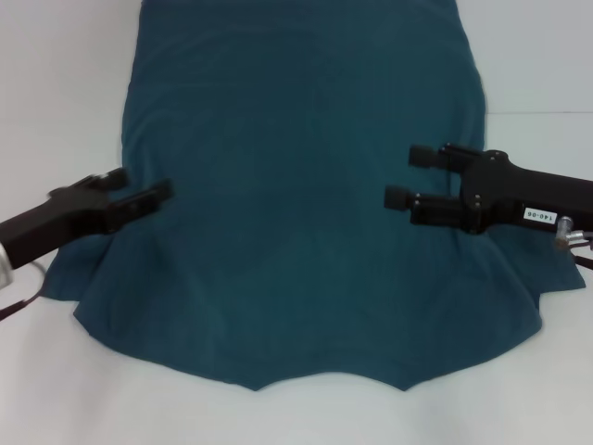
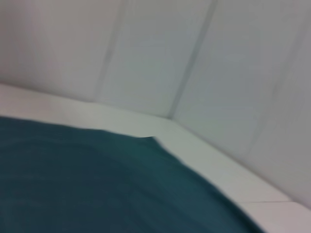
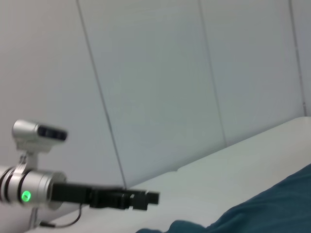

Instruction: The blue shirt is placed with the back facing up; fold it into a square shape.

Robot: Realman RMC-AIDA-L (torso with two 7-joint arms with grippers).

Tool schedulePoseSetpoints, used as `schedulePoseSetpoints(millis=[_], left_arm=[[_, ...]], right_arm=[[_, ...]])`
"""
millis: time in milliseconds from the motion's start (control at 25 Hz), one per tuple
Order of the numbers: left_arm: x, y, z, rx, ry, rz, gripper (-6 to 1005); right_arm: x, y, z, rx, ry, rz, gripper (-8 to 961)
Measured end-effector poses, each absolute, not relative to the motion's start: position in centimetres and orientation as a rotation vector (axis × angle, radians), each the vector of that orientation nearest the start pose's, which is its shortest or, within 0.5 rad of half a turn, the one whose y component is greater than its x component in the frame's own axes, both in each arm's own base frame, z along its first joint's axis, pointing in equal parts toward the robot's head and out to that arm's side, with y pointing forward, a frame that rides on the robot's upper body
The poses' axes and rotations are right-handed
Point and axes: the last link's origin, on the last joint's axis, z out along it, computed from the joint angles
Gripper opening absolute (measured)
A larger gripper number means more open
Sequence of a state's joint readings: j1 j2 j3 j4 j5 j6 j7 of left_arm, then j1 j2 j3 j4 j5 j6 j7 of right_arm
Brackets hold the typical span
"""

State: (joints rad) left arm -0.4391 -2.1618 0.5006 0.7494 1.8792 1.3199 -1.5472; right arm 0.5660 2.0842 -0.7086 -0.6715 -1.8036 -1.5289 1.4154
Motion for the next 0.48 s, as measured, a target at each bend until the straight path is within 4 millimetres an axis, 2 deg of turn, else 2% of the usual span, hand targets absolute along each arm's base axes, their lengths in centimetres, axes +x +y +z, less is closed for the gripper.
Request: schedulePoseSetpoints(millis=[160, 480], left_arm=[[-32.4, 33.9, 3.4, -2.042, -1.069, -0.778, 898], [-35.7, 32.7, 4.2, -1.884, -1.148, -0.693, 893]], right_arm=[[22.8, 36.0, 1.2, -2.564, 0.604, 0.943, 912], [22.1, 36.8, 1.0, -2.561, 0.636, 0.953, 913]])
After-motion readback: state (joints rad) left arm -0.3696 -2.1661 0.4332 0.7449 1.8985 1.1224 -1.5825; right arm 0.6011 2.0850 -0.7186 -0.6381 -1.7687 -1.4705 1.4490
